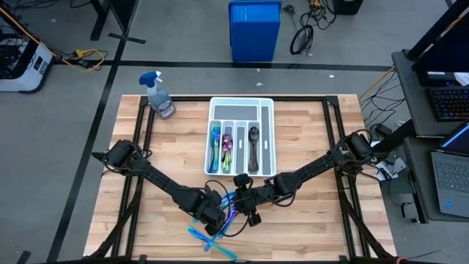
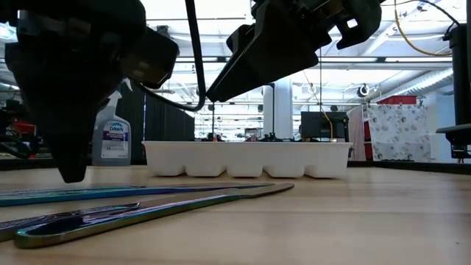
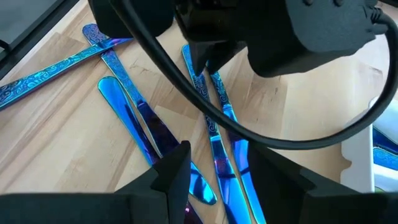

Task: Sort silverware

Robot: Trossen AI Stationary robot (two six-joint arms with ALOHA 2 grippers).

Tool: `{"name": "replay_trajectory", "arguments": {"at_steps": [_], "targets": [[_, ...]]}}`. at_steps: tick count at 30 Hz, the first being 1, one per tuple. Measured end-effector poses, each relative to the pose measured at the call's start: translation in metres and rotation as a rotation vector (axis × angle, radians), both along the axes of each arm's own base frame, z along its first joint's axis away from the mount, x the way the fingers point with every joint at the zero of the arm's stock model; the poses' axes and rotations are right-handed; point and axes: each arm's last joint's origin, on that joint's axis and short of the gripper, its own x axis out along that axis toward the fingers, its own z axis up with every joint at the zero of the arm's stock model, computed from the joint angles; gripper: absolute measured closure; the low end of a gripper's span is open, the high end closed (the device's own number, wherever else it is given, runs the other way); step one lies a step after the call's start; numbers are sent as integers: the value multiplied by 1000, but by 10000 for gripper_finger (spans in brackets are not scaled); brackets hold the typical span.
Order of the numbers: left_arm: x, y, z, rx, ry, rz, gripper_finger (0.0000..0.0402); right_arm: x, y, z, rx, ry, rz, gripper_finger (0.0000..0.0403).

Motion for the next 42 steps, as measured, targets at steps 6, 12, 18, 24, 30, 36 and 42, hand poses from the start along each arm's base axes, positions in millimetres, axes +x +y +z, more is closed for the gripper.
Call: {"name": "replay_trajectory", "arguments": {"at_steps": [6, 12, 18, 24, 30, 36, 42], "targets": [[0, 0, 1, -2, -6, 1, 225, 0, 0, 0, -12, -1, 11, 261], [2, 2, 2, -56, 12, -3, 134, 0, 0, 0, -23, -1, 21, 261], [7, 0, 9, -157, 42, -33, 108, -4, -1, -4, -51, 45, 31, 261], [15, -1, 30, -76, -19, -46, 107, -10, -3, -7, -76, 125, 30, 261], [17, 0, 25, 6, -30, -27, 107, -23, 0, -4, -86, 211, 22, 261], [15, -1, 11, 47, 30, -63, 107, -35, 8, -4, -95, 279, 26, 261], [13, -6, 6, 83, 30, -73, 107, -45, 15, -7, -107, 348, 25, 261]]}}
